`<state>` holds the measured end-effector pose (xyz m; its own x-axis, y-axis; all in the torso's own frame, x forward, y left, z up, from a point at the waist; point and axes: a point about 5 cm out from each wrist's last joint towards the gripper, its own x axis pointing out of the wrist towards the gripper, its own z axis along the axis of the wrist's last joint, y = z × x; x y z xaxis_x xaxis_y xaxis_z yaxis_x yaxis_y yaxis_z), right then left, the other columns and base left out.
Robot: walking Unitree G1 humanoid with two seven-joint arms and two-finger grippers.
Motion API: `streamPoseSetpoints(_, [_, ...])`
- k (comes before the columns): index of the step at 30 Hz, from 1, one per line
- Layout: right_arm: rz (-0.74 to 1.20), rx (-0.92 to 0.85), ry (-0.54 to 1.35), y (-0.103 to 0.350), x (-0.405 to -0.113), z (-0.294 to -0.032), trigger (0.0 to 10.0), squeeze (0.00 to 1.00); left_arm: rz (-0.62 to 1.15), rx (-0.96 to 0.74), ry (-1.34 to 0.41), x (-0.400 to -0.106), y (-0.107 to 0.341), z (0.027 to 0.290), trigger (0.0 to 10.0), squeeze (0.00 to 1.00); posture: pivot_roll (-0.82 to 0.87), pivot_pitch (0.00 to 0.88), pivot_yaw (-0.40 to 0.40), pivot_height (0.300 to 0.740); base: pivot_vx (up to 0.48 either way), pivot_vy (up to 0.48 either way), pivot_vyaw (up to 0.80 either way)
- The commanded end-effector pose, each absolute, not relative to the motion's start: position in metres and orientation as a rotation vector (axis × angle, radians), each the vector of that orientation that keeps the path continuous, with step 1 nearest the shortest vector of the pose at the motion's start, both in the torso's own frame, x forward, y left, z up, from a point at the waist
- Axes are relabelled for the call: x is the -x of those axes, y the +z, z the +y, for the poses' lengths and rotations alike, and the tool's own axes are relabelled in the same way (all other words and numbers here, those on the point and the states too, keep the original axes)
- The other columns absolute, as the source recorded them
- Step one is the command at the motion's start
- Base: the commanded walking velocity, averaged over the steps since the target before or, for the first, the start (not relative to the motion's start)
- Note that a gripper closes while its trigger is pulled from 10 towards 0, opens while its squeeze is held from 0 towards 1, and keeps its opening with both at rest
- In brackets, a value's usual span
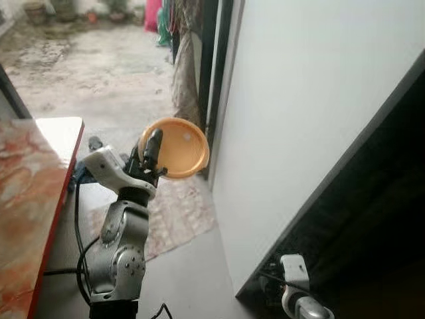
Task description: Restocking fridge
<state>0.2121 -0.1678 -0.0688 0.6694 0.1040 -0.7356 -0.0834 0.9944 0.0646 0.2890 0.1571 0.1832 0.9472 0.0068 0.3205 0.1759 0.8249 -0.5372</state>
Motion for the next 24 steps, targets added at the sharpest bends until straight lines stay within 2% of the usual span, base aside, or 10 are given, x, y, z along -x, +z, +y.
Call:
streamPoseSetpoints(1, [0.848,-0.022,0.102,-0.071,-0.208,-0.170,10.0,0.00,-0.322,0.598,-0.110,-0.290,0.186,0.151,10.0,0.00,0.04,0.096,-0.015,0.740,0.000,0.000,-0.78])
streamPoseSetpoints(5, [0.855,-0.018,0.111,-0.072,-0.207,-0.169,10.0,0.00,-0.299,0.599,-0.090,-0.291,0.179,0.154,10.0,0.00,0.04,0.096,-0.015,0.740,0.000,0.000,-0.78])
streamPoseSetpoints(12, [0.865,-0.012,0.127,-0.073,-0.204,-0.167,10.0,0.00,-0.154,0.545,0.008,-0.297,0.142,0.167,10.0,0.00,0.04,0.092,-0.012,0.740,0.000,0.000,-0.76])
streamPoseSetpoints(24, [0.875,-0.012,0.118,-0.076,-0.200,-0.171,10.0,0.00,0.128,0.534,0.126,-0.289,0.066,0.196,10.0,0.00,0.04,0.078,0.000,0.740,0.000,0.000,0.00])
